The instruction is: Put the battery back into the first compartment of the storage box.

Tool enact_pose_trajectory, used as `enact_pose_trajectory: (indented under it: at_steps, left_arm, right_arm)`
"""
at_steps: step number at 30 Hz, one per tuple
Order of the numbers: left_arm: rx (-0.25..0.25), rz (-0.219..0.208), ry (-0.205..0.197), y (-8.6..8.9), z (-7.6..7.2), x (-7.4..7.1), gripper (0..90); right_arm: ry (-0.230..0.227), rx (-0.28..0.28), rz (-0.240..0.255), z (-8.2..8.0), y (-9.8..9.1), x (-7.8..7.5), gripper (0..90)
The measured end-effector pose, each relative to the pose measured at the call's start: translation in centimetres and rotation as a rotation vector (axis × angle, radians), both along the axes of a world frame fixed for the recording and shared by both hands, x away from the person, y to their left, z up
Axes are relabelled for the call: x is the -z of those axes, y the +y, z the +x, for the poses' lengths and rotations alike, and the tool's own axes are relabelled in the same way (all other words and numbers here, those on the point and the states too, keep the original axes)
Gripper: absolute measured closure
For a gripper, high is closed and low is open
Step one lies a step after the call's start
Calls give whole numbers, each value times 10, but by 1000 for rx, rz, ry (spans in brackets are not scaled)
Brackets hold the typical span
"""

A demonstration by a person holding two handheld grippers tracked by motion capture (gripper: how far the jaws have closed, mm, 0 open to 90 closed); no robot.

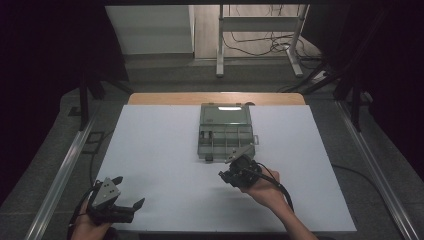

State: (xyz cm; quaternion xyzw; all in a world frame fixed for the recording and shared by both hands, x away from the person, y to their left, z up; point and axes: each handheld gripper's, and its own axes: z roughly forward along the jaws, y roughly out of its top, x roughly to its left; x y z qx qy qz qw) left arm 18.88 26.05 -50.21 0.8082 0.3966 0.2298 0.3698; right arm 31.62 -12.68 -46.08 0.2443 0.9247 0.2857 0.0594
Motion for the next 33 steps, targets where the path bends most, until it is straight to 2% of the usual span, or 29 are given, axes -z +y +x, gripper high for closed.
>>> enact_pose_trajectory:
  at_steps: [10,33]
  left_arm:
    - [0,3,1,0,0,0,18]
    - [0,-7,-2,1,0,0,18]
  right_arm:
    - [-13,33,32,20,3,-9,766]
    - [-50,94,55,68,30,-20,766]
